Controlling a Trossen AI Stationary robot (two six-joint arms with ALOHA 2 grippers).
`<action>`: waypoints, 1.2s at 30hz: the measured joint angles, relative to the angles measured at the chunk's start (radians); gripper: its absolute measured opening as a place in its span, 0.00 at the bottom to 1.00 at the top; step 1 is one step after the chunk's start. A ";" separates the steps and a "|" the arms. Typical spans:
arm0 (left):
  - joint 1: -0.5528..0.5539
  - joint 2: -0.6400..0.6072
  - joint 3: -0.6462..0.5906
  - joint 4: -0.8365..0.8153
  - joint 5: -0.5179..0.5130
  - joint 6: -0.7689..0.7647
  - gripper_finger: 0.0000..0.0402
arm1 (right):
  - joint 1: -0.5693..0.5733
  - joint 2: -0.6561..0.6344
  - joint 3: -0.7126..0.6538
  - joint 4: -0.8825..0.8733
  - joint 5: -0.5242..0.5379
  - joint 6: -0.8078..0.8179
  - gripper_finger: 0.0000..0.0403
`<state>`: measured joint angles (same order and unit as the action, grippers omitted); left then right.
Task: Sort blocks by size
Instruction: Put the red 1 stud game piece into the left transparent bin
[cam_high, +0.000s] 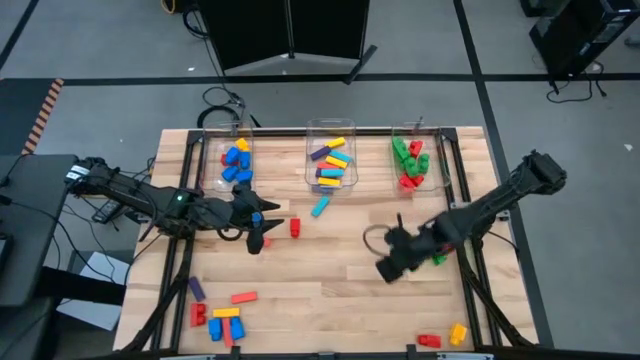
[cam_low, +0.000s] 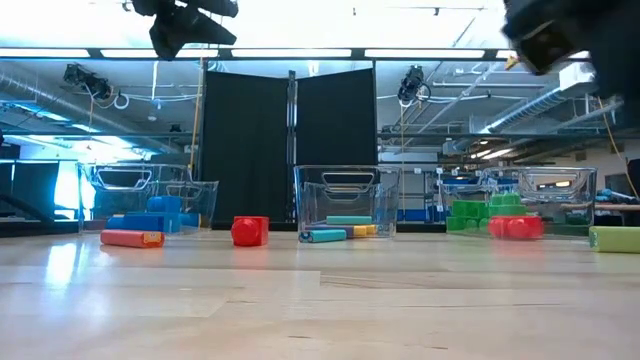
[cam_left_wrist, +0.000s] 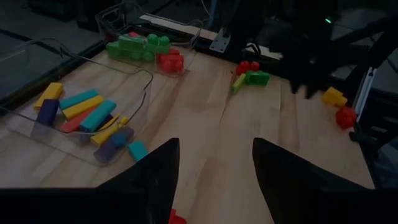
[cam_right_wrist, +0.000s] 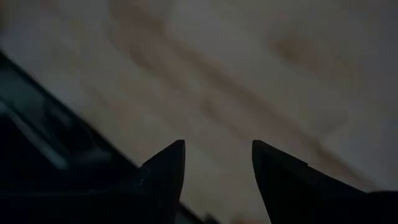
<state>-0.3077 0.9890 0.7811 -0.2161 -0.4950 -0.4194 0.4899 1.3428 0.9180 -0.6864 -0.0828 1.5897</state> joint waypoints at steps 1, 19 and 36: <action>0.000 0.000 0.000 0.000 0.000 0.000 0.53 | 0.028 0.014 0.000 0.005 -0.024 0.007 0.49; 0.000 0.000 0.000 0.000 0.002 0.048 0.53 | 0.256 0.276 -0.001 0.340 -0.175 0.187 0.49; 0.000 0.000 0.000 0.001 0.002 0.045 0.53 | 0.262 0.305 -0.005 0.259 -0.112 0.163 0.69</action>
<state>-0.3077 0.9890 0.7811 -0.2150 -0.4927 -0.3740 0.7517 1.6474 0.9127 -0.4278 -0.1944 1.7527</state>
